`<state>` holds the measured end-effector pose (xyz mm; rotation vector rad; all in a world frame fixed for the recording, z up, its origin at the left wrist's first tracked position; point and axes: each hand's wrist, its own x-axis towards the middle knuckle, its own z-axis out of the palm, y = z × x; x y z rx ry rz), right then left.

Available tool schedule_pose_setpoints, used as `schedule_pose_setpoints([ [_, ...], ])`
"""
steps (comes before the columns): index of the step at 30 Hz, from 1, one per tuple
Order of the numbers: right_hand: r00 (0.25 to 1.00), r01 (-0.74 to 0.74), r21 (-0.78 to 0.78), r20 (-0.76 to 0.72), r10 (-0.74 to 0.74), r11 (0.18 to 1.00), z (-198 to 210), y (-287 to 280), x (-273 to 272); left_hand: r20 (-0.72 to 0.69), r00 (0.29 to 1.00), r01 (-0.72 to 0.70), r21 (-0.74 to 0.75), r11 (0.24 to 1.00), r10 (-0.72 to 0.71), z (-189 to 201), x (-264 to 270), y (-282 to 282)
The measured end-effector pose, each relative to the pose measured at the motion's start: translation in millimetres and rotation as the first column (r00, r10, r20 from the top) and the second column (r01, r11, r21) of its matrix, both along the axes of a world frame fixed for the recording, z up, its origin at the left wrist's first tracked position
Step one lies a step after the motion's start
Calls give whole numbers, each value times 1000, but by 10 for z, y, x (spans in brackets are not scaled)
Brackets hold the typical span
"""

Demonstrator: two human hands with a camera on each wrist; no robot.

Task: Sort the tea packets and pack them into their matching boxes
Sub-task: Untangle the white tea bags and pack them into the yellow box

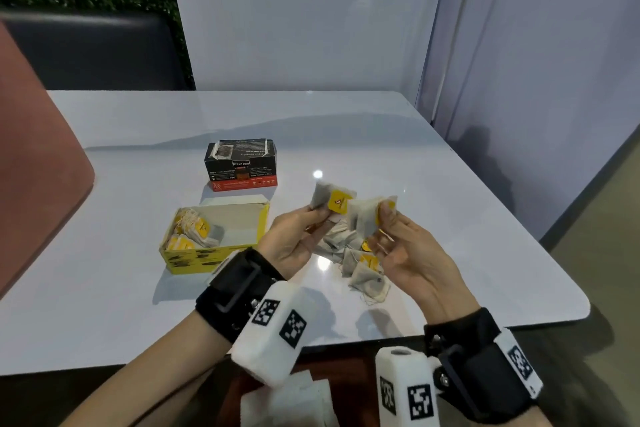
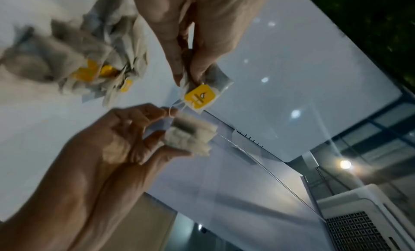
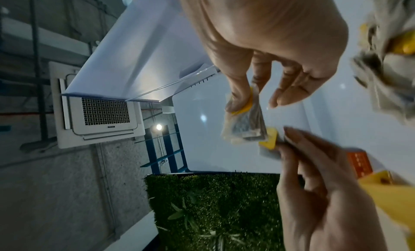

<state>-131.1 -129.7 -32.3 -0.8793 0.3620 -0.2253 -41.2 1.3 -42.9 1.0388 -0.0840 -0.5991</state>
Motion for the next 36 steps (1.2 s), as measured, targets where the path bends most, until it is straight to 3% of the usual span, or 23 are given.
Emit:
schedule_pose_setpoints([
  [5, 998, 30, -10, 50, -29, 1000, 53, 243, 31, -80, 997, 2, -38, 999, -5, 35, -41, -106],
  [11, 984, 174, 23, 46, -175, 985, 15, 403, 108, -109, 994, -27, -68, 997, 19, 78, -165, -196],
  [14, 951, 290, 58, 92, -295, 955, 79, 349, 100, 0, 1000, 27, -31, 999, -27, 65, -188, -170],
  [17, 876, 414, 75, 237, -419, 907, 175, 78, 63, 135, 988, 74, 35, 997, -78, 67, -154, -14],
  [20, 881, 406, -76, 298, -368, 911, 159, -203, 7, 297, 950, 47, 155, 987, -92, 33, -104, 140],
  [23, 931, 307, -213, 268, -247, 927, 132, -309, -76, 407, 911, -53, 275, 960, -66, 20, -68, 200],
  [27, 970, 185, -322, 210, -120, 928, 38, -266, -116, 583, 805, -136, 369, 920, -115, 46, -98, 196],
  [30, 983, 141, -375, 161, -85, 916, -11, -226, -133, 580, 809, -177, 392, 903, -94, 1, -71, 237],
  [36, 991, 39, -425, 132, 20, 904, -57, -213, -161, 446, 892, -72, 313, 947, -80, -32, -54, 262],
])
